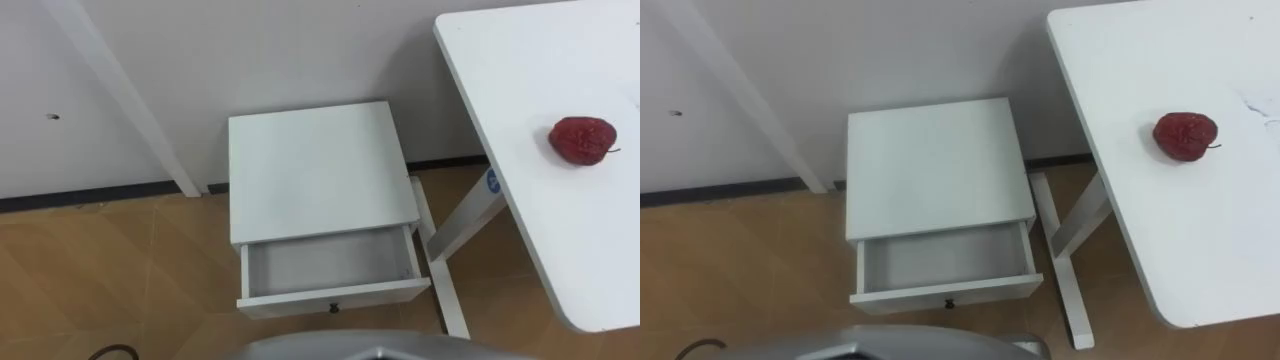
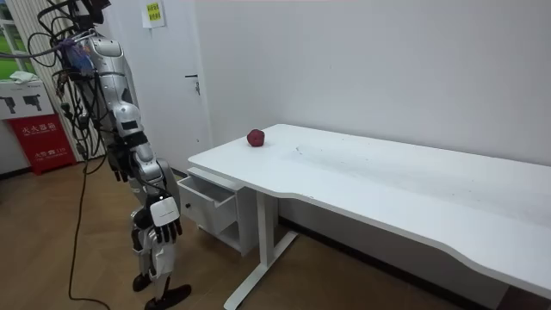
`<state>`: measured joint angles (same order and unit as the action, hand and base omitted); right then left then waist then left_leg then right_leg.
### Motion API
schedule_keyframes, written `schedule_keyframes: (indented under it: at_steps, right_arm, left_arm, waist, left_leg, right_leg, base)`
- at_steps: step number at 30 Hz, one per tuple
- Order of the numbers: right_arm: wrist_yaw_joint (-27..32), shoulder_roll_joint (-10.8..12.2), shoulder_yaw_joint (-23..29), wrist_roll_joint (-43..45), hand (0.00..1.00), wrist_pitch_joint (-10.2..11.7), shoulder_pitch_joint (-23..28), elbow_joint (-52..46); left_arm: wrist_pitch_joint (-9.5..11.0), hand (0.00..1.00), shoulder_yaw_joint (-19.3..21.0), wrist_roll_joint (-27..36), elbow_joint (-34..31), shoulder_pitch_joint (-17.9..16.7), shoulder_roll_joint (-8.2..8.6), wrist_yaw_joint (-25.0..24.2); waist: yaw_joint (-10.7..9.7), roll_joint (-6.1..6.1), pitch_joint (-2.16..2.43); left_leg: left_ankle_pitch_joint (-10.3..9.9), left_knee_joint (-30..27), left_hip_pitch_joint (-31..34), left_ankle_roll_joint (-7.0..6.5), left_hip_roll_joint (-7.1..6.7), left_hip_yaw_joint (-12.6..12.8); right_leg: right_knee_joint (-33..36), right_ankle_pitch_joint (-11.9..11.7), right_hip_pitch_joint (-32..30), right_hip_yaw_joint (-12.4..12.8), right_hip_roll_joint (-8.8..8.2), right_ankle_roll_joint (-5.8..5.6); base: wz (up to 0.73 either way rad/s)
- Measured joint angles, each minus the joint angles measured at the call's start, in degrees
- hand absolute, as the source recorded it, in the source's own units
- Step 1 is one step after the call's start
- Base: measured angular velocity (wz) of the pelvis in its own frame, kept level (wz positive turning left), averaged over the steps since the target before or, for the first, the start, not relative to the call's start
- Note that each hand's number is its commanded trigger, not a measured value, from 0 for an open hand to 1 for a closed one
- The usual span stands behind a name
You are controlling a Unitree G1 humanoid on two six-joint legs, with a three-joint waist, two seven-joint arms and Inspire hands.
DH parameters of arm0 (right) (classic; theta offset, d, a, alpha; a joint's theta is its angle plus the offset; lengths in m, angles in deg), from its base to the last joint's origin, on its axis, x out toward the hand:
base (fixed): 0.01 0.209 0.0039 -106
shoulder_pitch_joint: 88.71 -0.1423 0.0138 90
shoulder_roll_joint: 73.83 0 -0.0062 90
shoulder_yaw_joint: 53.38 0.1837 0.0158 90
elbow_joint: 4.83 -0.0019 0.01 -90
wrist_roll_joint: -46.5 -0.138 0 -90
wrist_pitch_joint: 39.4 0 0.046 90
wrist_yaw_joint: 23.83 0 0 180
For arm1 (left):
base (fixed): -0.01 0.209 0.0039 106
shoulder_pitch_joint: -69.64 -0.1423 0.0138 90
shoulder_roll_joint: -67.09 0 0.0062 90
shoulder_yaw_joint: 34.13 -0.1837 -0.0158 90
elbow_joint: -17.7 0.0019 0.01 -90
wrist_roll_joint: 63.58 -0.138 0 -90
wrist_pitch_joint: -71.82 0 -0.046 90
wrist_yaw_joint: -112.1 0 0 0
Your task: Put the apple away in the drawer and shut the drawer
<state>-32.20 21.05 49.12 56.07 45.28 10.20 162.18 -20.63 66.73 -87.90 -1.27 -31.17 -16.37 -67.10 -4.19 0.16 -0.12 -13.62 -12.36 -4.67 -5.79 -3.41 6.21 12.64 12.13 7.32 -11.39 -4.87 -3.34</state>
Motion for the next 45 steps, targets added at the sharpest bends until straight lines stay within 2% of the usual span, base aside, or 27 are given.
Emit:
schedule_keyframes:
  at_steps: [12, 16, 24, 27, 33, 41, 45]
  right_arm:
    - [1.13, 0.01, 0.0, -0.58, 0.0, 0.44, 0.06, -1.5]
    - [2.25, 0.01, 0.04, -4.95, 0.0, 0.61, 0.04, -1.47]
    - [4.65, 0.18, 4.53, -14.58, 0.0, 1.06, 0.58, -0.91]
    - [5.48, 0.2, 5.01, -19.65, 0.0, 1.44, 1.81, -0.9]
    - [9.05, 0.4, 8.98, -31.11, 0.0, 1.87, 2.48, -0.92]
    - [15.49, 0.61, 17.95, -44.53, 0.0, 5.16, 2.35, -1.49]
    - [19.47, 0.56, 20.45, -50.35, 0.0, 6.66, 2.36, -2.13]
  left_arm:
    - [0.01, 0.0, 0.12, -0.05, 0.0, 0.11, 0.0, -0.15]
    - [0.01, 0.0, 0.08, -0.03, -0.02, 0.06, 0.0, 0.24]
    - [0.0, 0.0, 0.41, -0.02, -0.01, -0.03, -0.04, 2.58]
    - [-0.02, 0.0, 2.04, 0.01, 0.02, -0.29, -0.03, 2.62]
    - [0.0, 0.0, 2.48, 0.01, 0.37, -0.76, -0.03, 3.74]
    - [0.49, 0.0, 2.67, 0.04, 0.5, -1.54, 0.0, 5.45]
    - [1.34, 0.0, 3.07, 0.31, 0.51, -1.46, -0.03, 6.44]
  waist:
    - [0.08, 0.03, 0.0]
    - [-0.2, 0.07, 0.01]
    - [-0.27, 0.26, -0.03]
    - [-0.22, 0.39, -0.12]
    - [-0.47, 0.76, -0.13]
    - [-2.04, 0.61, -0.06]
    - [-2.1, 0.7, 0.05]
  left_leg:
    - [0.0, 0.13, 0.06, 0.0, -0.01, 0.01]
    - [0.0, -0.01, -0.03, 0.0, -0.04, 0.01]
    - [-0.01, 0.35, -0.16, -0.01, -0.05, 0.27]
    - [0.0, 0.8, -1.07, 0.0, -0.01, 0.68]
    - [-0.01, 1.47, -1.98, -0.01, -0.01, 1.47]
    - [-0.02, 1.62, -1.98, -0.02, -0.02, 1.84]
    - [-0.02, 1.67, -1.85, -0.02, -0.01, 2.14]
  right_leg:
    - [0.01, 0.0, -0.23, 0.15, 0.02, 0.0]
    - [-0.01, 0.0, 0.07, 0.2, 0.02, 0.0]
    - [-0.14, 0.0, 0.15, 0.29, -0.01, 0.0]
    - [-0.18, 0.01, 0.72, 0.51, 0.03, -0.01]
    - [-0.44, 0.0, 1.14, 0.69, 0.03, -0.01]
    - [-1.09, 0.0, 1.15, 1.86, 0.19, -0.02]
    - [-1.01, 0.0, 0.86, 1.96, 0.19, -0.02]
  base:
    - [0.0]
    - [0.0]
    - [-0.01]
    - [-0.07]
    - [-0.08]
    - [-0.03]
    - [-0.05]
